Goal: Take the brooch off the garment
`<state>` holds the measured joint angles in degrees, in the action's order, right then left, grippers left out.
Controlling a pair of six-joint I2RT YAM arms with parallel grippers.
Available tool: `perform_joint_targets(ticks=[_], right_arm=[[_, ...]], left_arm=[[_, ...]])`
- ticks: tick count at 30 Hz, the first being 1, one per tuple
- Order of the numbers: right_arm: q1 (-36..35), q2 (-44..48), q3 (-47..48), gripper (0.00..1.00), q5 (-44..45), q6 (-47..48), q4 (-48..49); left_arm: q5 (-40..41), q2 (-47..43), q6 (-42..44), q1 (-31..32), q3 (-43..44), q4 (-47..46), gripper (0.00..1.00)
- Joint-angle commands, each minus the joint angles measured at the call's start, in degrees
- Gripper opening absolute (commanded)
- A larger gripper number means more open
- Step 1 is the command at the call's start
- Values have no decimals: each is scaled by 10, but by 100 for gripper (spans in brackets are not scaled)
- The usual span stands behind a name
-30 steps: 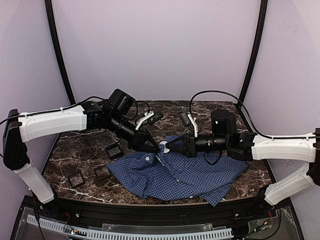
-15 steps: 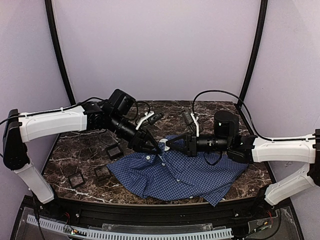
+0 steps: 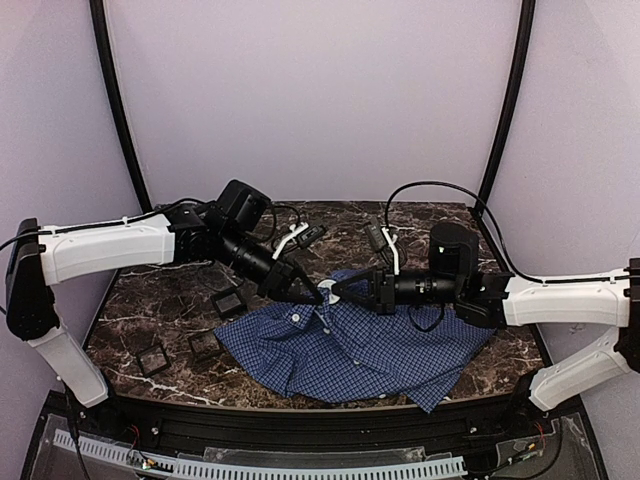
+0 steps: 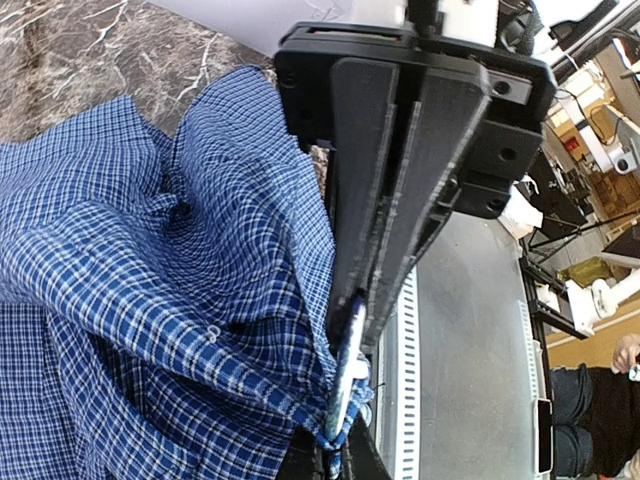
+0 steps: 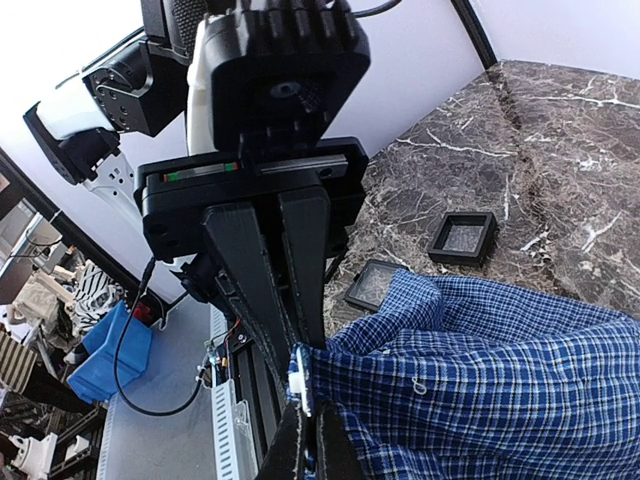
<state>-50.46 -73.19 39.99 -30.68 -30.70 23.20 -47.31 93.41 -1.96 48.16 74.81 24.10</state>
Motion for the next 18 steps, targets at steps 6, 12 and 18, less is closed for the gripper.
perform_joint_targets(ticks=[6,12,18], right_arm=[[4,-16,-5,17,-35,-14,33],[3,-20,-7,18,-40,-17,35],[3,-19,-10,10,-27,-18,32]], left_arm=[[-2,-18,-10,4,-17,-35,1],[2,-20,-10,4,-18,-37,1],[5,-23,-11,4,-19,-38,1]])
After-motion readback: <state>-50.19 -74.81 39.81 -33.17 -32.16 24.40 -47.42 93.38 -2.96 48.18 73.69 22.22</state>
